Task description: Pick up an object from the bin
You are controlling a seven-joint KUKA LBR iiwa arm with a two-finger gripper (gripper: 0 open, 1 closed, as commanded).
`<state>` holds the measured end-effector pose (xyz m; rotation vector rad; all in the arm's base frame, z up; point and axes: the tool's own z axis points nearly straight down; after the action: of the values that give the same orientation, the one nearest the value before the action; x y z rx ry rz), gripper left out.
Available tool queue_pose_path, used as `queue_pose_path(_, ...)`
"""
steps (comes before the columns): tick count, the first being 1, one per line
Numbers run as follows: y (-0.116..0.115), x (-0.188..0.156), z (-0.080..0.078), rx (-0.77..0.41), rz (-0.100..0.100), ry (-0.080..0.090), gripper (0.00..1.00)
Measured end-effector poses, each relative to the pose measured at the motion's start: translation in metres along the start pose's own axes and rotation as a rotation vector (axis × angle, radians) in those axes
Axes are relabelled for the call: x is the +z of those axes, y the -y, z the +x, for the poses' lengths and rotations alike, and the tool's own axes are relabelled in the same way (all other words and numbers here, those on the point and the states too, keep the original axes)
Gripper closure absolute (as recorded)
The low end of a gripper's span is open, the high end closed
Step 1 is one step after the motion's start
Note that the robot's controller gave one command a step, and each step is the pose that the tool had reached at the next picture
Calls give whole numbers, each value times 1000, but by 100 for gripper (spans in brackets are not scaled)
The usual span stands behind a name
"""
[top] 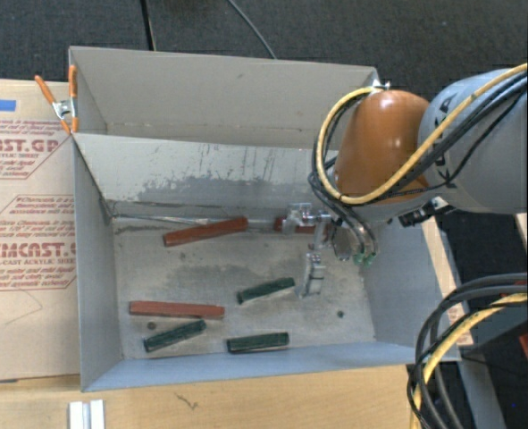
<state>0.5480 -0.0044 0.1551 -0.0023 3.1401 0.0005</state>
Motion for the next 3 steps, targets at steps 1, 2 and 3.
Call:
queue_pose_path(1, 0, 0, 0, 0, 0, 0, 0)
queue_pose_path(2, -33, 84, 58, 81, -1, 3, 100)
queue_pose_path(3, -33, 84, 58, 81, -1, 3, 100)
